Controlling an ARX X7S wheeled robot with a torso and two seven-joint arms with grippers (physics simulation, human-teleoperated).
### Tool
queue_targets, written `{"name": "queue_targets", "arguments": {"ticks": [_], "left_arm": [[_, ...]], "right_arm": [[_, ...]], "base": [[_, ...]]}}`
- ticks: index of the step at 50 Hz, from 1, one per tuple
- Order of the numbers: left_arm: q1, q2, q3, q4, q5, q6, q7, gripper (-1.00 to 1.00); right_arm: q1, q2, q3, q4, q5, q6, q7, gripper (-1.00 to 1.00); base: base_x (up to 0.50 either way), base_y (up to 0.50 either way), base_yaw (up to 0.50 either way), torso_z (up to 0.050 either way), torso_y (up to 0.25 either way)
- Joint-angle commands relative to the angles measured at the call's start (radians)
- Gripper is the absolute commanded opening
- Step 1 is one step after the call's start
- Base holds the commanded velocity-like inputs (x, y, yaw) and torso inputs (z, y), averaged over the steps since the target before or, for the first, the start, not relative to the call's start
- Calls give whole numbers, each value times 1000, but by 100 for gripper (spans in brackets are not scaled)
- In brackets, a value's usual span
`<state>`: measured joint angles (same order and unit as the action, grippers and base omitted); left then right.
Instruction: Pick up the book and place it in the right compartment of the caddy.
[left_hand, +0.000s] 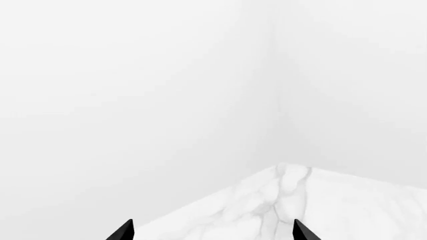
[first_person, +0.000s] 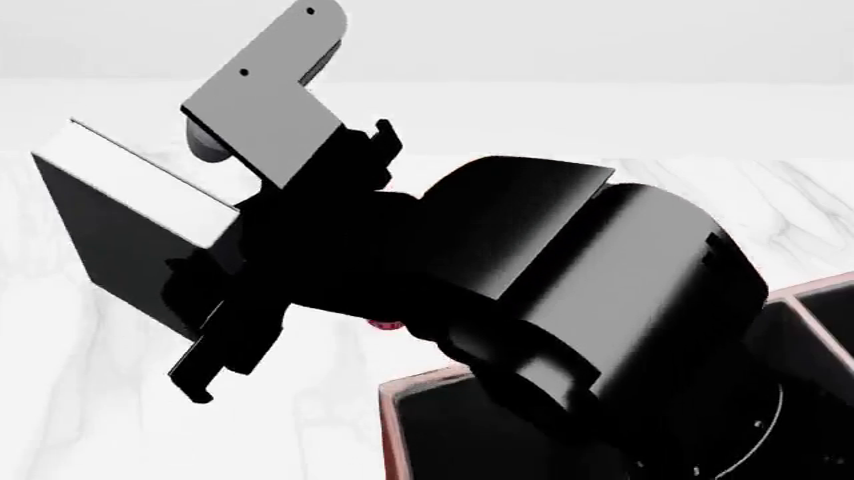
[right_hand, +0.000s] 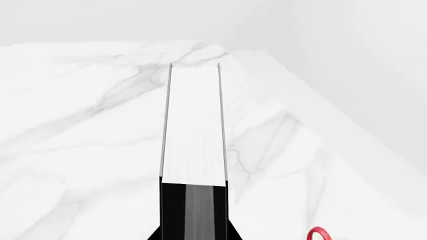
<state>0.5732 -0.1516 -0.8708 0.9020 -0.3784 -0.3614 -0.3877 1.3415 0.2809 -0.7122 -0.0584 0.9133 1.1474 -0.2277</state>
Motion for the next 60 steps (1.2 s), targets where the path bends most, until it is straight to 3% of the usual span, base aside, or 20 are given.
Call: {"name": "queue_targets", "arguments": {"ticks": [1,19,36,41,52,60], "left_arm": [[1,-2,3,-1,0,5,-1,100],[-3,-13,15,-3,4,-2,-6,100],[-19,-31,34,-8,8,-14,-14,100],[-18,-29,37,-13,10,-8,-12,100],[-16,-32,38,-11,7,-9,-16,100],[-19,-39,42,-9,5,-14,-20,100]], "right_arm": [[85,34,100,146,-57,-8,52,-100],[130,143,168,210,-114,43,190,-100],[108,276,427,96,-10,332,493,-100],[122,317,446,87,-21,391,571,-100],[106,426,526,189,348,418,981,-100],[99,488,506,189,415,398,1048,-100]], "base": [[0,0,0,0,10],[0,0,0,0,1],[0,0,0,0,1],[0,0,0,0,2],[0,0,0,0,1],[0,0,0,0,1]]}}
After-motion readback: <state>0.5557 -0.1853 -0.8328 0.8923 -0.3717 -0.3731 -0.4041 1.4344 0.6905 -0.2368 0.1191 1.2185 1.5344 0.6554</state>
